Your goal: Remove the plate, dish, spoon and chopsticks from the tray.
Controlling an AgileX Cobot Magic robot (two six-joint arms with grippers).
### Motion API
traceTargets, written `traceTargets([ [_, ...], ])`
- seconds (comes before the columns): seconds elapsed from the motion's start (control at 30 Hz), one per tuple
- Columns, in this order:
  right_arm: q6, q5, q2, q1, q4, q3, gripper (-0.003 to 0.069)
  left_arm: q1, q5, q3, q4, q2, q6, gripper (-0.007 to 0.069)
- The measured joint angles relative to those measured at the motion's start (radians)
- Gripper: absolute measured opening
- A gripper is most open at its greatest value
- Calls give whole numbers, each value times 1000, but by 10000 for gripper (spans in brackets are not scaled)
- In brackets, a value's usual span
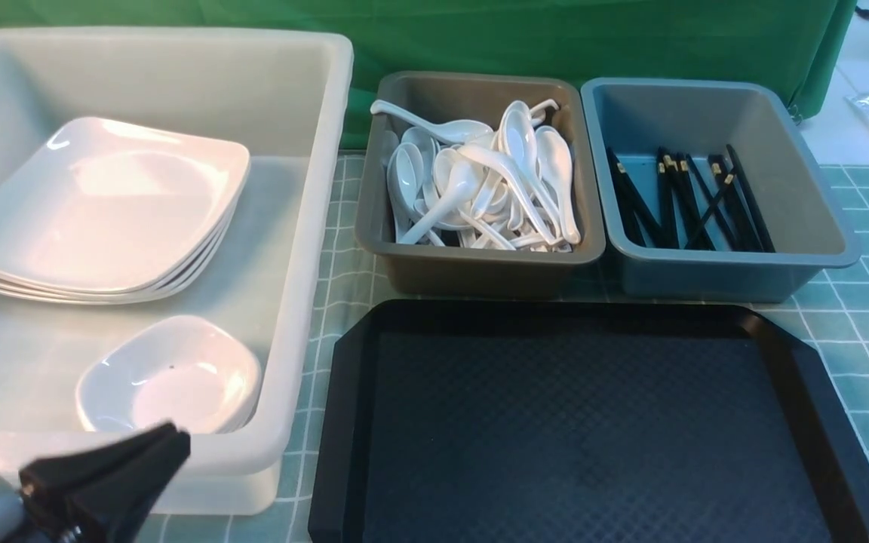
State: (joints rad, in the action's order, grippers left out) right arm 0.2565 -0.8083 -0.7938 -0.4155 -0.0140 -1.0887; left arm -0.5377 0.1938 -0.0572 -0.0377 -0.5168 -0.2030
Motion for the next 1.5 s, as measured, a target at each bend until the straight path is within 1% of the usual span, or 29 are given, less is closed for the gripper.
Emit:
traceTargets([
  [0.03,24,64,46,43,-1,55,59,0,0,12,0,0,0,13],
  [0.13,29,211,180,142,-5,207,29,0,0,41,0,0,-1,13],
  [0.3,23,450,418,252,-7,549,18,0,-6,63,1,0,-1,13],
  [0.43,-2,527,588,306,-9,809,18,0,-8,63,2,0,-1,13],
  [0.47,-7,527,607,311,-9,822,18,0,-8,63,2,0,-1,13],
  [0.53,-28,525,693,328,-9,945,18,0,-17,63,2,0,-2,13],
  [0.63,-38,523,780,332,-16,1054,18,0,-18,64,2,0,-2,13],
  [0.73,-40,525,790,332,-21,1090,18,0,-18,64,2,0,-2,15],
  [0.9,-118,555,792,332,-33,1094,19,0,-18,64,2,0,-2,17],
  [1.0,-135,559,792,332,-35,1094,22,0,-18,64,2,0,-2,17],
  [1.5,-162,562,792,332,-37,1094,59,0,-18,64,2,0,-2,17],
])
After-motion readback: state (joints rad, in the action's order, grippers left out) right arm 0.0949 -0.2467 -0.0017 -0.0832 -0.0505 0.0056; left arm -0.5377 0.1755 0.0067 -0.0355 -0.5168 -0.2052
